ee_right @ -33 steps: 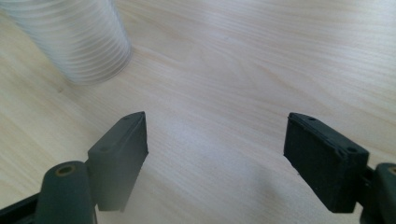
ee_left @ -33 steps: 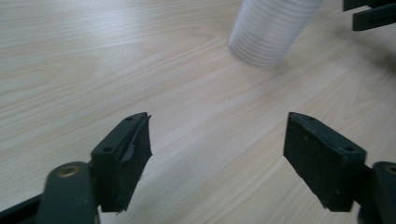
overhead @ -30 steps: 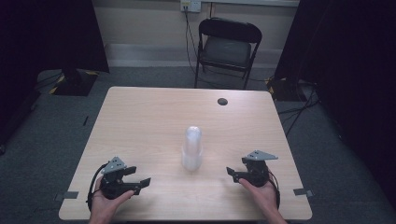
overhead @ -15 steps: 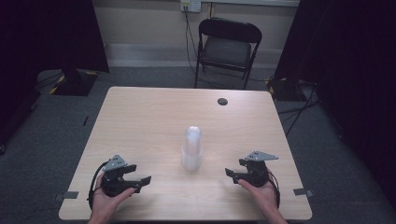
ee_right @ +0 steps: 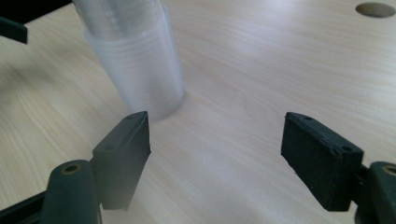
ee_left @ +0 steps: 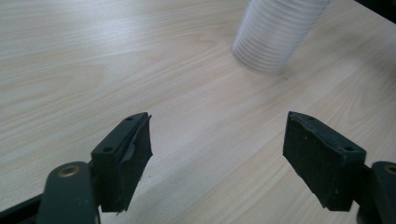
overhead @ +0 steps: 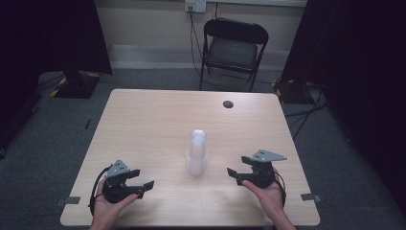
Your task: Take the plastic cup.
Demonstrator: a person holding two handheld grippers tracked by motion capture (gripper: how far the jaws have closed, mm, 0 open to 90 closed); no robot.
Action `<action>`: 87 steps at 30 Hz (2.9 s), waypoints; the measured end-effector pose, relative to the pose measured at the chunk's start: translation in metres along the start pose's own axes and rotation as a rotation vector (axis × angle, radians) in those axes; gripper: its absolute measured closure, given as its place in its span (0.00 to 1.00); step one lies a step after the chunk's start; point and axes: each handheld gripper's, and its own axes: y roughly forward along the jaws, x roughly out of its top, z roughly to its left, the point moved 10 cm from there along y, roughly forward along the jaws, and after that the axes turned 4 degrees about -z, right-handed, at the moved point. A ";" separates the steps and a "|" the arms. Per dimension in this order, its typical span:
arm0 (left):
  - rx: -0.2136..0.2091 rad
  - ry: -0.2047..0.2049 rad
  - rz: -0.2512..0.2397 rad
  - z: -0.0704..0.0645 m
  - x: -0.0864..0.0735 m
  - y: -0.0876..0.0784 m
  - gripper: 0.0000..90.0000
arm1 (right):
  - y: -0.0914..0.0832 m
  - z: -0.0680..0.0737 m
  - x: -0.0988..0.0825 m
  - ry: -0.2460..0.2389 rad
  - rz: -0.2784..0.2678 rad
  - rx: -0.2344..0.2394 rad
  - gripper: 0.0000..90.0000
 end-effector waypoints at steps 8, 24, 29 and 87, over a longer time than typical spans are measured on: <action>0.002 -0.011 -0.001 0.002 0.000 0.000 0.24 | 0.008 0.023 0.028 -0.034 -0.045 0.079 0.23; 0.002 -0.014 0.007 0.002 -0.002 0.000 0.25 | 0.019 0.053 0.073 -0.100 -0.102 0.168 0.15; -0.007 -0.009 0.011 0.001 -0.002 0.001 0.26 | 0.029 0.060 0.081 -0.126 -0.115 0.169 0.16; -0.015 -0.004 0.038 -0.001 -0.005 0.002 0.26 | 0.094 0.074 0.078 -0.174 -0.106 0.196 0.35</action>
